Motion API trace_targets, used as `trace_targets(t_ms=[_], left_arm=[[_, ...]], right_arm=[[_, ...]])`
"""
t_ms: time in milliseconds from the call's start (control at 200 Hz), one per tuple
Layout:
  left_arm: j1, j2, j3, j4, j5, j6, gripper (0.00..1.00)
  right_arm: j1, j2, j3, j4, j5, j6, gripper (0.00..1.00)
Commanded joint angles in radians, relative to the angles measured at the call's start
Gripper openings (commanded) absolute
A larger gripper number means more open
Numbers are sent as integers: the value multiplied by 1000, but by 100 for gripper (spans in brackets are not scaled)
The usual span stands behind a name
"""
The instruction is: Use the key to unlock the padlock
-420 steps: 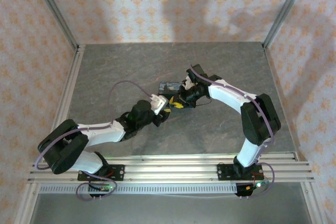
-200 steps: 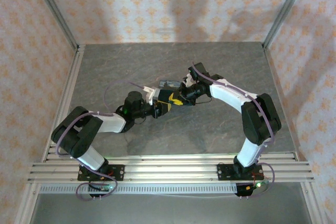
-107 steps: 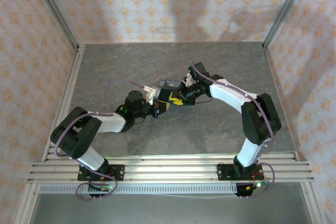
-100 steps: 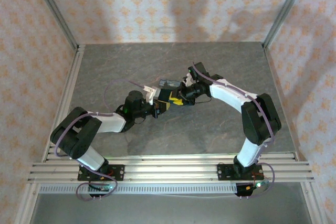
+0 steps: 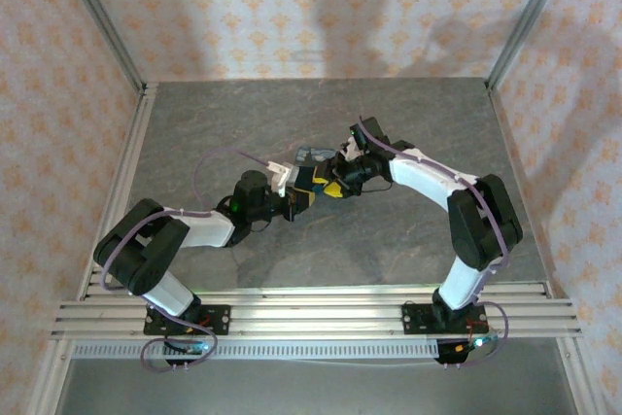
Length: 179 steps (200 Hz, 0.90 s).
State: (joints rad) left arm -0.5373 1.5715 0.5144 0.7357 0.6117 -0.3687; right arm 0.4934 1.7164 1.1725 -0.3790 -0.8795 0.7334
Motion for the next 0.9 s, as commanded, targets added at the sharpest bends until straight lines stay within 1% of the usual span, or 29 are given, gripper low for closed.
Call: trace_targets(t_ms=[0,120,270,320,425,636,761,891], left_arm=[[-14,-5,-6,45,-24,3,0],[-23,-5,-4,64,-17,-29,0],[-39,-19,-2,65,-38,-47,0],[-49,-31,0,35,-64,-23,0],[-72,-68,18,-96,-138,61,0],[-102,-124,42,-266,-251,199,0],[-107,-119,53,-291,-256,218,0],[-110,-104,49,-288,-284,211,0]], right_arm=[[-3,-40,-22,14,37,11,48],[0,-46,-43,50,42,36,49],[10,-47,-41,29,71,26,52],[12,-49,-39,15,88,20,52],[14,-60,-39,-1,117,16,53],[18,-65,-28,-29,147,3,53],[24,-60,-24,-45,167,-5,54],[31,-77,-36,-52,220,-5,57]])
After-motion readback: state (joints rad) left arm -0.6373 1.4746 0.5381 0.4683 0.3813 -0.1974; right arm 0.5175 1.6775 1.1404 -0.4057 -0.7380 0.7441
